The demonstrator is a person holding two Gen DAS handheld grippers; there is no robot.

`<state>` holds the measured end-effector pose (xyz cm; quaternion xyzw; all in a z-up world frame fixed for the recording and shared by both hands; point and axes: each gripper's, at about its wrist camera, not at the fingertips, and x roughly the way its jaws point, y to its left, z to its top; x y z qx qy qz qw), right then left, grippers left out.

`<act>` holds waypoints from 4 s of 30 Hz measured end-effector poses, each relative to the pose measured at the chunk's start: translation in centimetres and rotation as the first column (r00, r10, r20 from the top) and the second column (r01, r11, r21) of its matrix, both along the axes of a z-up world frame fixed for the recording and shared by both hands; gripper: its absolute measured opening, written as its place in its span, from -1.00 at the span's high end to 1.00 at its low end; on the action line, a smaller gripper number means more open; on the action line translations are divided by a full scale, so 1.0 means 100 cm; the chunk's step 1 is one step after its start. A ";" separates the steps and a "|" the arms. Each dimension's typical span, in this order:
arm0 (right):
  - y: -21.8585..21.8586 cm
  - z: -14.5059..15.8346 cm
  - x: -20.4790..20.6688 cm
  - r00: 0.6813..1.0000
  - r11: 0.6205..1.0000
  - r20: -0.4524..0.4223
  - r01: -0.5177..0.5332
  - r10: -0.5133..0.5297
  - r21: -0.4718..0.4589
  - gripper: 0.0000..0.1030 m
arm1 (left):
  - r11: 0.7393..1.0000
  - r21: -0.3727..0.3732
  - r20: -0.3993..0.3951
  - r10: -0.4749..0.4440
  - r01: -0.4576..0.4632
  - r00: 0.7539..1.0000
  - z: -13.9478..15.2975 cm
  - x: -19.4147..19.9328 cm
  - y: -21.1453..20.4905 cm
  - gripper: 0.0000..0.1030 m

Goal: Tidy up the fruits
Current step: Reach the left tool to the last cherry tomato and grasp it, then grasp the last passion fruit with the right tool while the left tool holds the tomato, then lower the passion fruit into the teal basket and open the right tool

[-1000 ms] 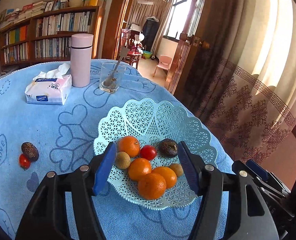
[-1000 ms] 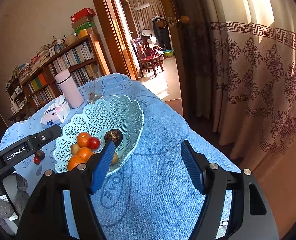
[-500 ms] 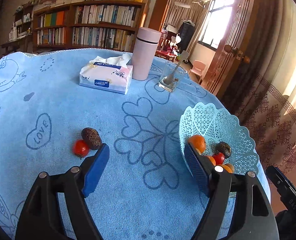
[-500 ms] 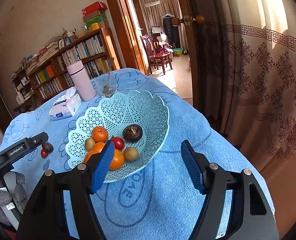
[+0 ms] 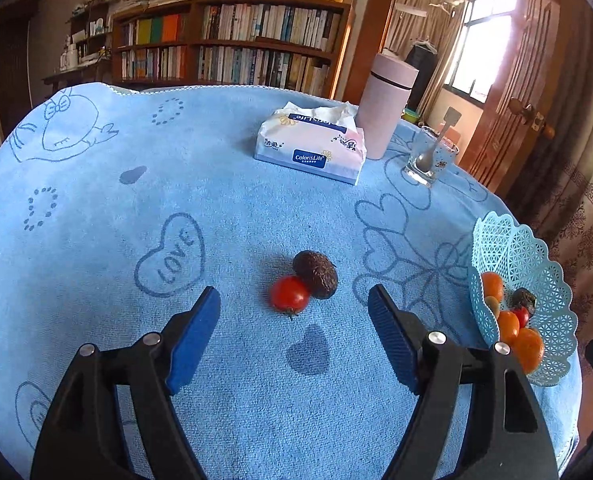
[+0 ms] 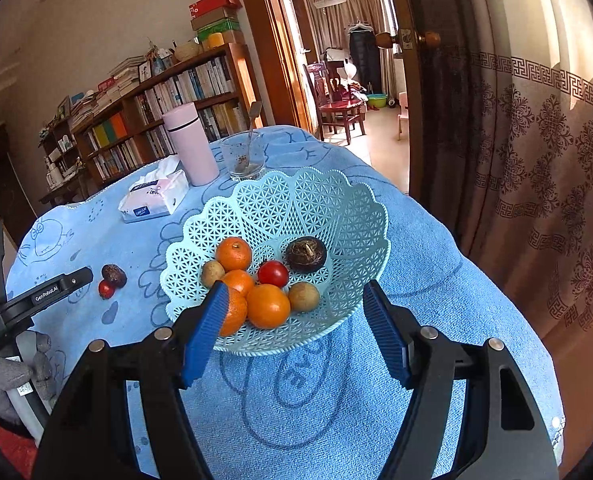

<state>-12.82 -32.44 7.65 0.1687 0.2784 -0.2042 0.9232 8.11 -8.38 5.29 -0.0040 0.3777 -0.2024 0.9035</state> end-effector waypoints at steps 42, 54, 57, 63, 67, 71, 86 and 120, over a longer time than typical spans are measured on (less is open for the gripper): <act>0.137 -0.012 0.148 0.858 0.871 -0.148 -0.489 0.491 0.055 -0.41 | 0.959 -0.044 0.040 0.283 -0.282 0.958 -0.012 0.011 0.083 0.48; 0.165 -0.046 0.226 0.806 0.841 -0.249 -0.534 0.536 0.081 -0.29 | 0.944 -0.062 0.005 0.325 -0.324 0.946 -0.021 0.015 0.091 0.48; 0.165 -0.054 0.237 0.803 0.845 -0.272 -0.527 0.530 0.092 -0.18 | 0.945 -0.061 0.007 0.323 -0.322 0.946 -0.022 0.015 0.091 0.48; 0.171 -0.063 0.245 0.796 0.845 -0.300 -0.530 0.526 0.075 0.02 | 0.946 -0.061 0.008 0.319 -0.318 0.948 -0.021 0.015 0.090 0.48; 0.169 -0.059 0.242 0.796 0.846 -0.302 -0.527 0.524 0.079 0.22 | 0.947 -0.063 0.009 0.316 -0.315 0.949 -0.021 0.015 0.088 0.48; 0.165 -0.052 0.233 0.814 0.859 -0.295 -0.509 0.501 0.055 0.22 | 0.950 -0.063 0.015 0.307 -0.305 0.952 -0.020 0.013 0.086 0.48; 0.144 -0.037 0.207 0.842 0.876 -0.243 -0.472 0.482 0.100 0.02 | 0.956 -0.060 0.027 0.289 -0.287 0.957 -0.019 0.008 0.081 0.48; 0.071 0.008 0.129 0.953 0.961 -0.125 -0.273 0.277 0.048 0.20 | 0.974 -0.043 0.054 0.225 -0.222 0.973 -0.016 -0.004 0.062 0.48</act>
